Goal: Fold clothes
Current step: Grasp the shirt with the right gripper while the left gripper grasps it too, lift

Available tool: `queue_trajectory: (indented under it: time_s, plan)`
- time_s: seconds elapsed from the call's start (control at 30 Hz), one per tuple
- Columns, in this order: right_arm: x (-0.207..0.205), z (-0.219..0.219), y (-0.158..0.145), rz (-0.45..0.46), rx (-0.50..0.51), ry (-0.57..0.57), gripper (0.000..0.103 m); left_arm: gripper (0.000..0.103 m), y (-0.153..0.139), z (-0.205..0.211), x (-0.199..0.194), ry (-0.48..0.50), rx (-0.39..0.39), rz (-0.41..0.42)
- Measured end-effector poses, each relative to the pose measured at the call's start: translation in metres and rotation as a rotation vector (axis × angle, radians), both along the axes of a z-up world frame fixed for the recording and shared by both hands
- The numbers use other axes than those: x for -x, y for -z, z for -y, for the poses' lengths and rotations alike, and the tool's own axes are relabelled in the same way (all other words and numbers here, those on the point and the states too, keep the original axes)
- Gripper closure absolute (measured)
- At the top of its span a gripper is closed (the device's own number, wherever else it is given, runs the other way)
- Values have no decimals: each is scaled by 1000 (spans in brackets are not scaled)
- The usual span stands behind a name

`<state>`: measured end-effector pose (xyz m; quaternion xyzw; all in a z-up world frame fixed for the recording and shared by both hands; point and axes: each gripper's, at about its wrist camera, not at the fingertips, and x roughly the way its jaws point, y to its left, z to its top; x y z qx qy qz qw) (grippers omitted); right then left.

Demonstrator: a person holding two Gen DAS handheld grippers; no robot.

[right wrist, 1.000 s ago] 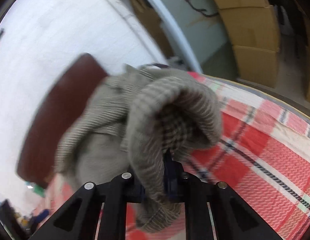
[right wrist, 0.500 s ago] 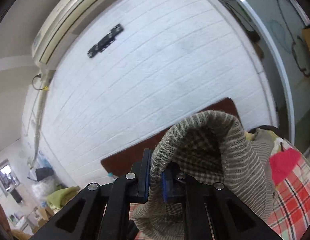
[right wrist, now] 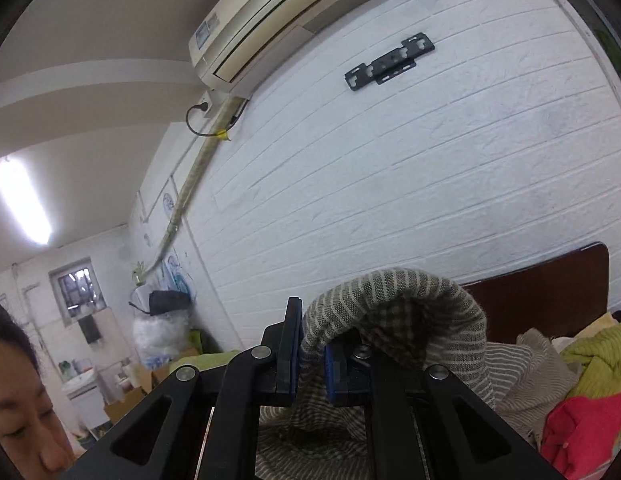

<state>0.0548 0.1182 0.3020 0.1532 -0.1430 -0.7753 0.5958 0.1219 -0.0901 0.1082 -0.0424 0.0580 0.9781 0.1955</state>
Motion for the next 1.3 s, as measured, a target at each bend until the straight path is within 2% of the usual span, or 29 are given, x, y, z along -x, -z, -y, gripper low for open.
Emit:
queue_trajectory:
  time_s: [0.07,0.1,0.13,0.17,0.27,0.3,0.37,0.43,0.53,0.6,0.73,0.83,0.9,0.93,1.0,1.03,1.1,1.13,1.17,1.27,1.3]
  plan:
    - [-3,11,1,17,-11,-19,94,1,1,-1,-10,51,17,11]
    - [-5,17,2,23,-19,-26,94,5,5,-4,-8,37,52,35]
    - [-6,22,3,29,-26,-33,94,31,8,-7,-6,24,83,62]
    - [-8,28,4,35,-34,-40,93,61,9,-7,-4,21,87,111]
    - [-17,44,7,45,-61,-51,92,83,15,0,3,-10,61,200]
    - [-21,48,7,44,-70,-58,92,87,17,4,5,-25,48,219]
    - [-29,55,4,30,-79,-64,92,91,13,13,-7,-62,29,213]
    - [-43,54,-12,-6,-60,-68,92,93,-5,29,-24,-102,-8,173]
    - [-63,52,-35,-60,-30,-73,92,93,-49,58,-57,-171,-55,96]
    - [-76,50,-50,-96,-11,-76,92,93,-78,72,-83,-215,-52,45]
    - [-102,48,-81,-168,28,-82,89,93,-143,92,-136,-307,0,-48]
    - [-106,57,-94,-197,42,-93,88,93,-182,96,-165,-398,79,-83]
    - [-97,70,-91,-176,31,-110,88,93,-180,112,-164,-466,117,-55]
    - [-88,81,-84,-147,15,-126,86,93,-177,120,-162,-499,135,-37]
    - [-68,107,-60,-80,-38,-159,81,93,-150,146,-148,-555,145,39]
    - [-55,124,-43,-34,-81,-174,72,93,-131,162,-132,-573,136,94]
    - [-29,157,4,60,-197,-179,60,93,-84,183,-109,-598,109,229]
    - [-16,173,31,104,-265,-177,50,93,-60,194,-97,-610,95,299]
    - [-4,189,58,149,-333,-175,43,93,-30,208,-81,-622,73,384]
    - [19,222,146,233,-563,-194,37,93,62,243,-46,-669,39,602]
    - [23,220,172,257,-601,-192,37,93,93,253,-37,-679,32,672]
